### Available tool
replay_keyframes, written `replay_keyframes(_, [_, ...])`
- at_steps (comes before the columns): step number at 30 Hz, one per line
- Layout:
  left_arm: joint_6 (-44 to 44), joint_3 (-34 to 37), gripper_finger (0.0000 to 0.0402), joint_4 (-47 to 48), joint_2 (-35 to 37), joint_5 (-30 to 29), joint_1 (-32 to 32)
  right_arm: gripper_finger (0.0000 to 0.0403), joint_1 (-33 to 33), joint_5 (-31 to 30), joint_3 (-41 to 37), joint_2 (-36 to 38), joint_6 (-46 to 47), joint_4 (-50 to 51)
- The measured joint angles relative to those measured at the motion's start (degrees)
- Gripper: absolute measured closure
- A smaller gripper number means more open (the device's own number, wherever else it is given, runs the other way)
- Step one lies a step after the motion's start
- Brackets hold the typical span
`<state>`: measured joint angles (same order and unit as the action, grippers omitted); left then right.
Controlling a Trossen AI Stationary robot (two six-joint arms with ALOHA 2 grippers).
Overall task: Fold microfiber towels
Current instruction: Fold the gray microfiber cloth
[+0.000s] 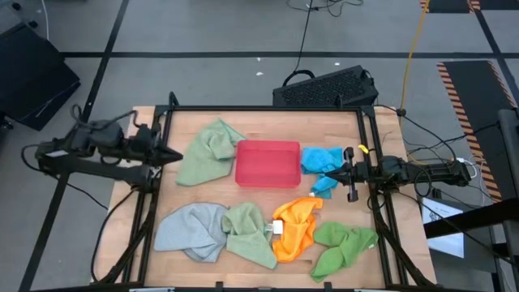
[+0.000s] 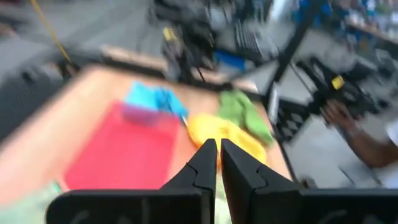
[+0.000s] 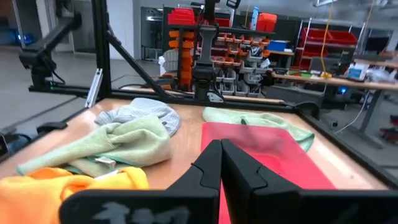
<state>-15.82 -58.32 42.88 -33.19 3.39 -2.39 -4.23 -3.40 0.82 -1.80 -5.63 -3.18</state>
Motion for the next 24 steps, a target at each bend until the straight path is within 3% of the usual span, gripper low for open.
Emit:
replay_keyframes(5, [-4.48, -2.89, 0.0378, 9.53, -6.76, 2.09, -1.79, 0.0403, 0.01, -1.12, 0.01, -0.01, 1.88, 0.22])
replay_keyframes(14, [-5.12, 5.07, 0.0378, 11.27, -15.58, -1.64, -8.47, 0.0403, -1.03, -4.64, 0.02, -5.77, 20.45, 0.57])
replay_keyframes(24, [-12.87, 8.3, 0.0378, 10.92, -24.29, -12.89, -23.83, 0.0385, -2.43, -13.23, 1.82, -18.21, 23.4, -9.98])
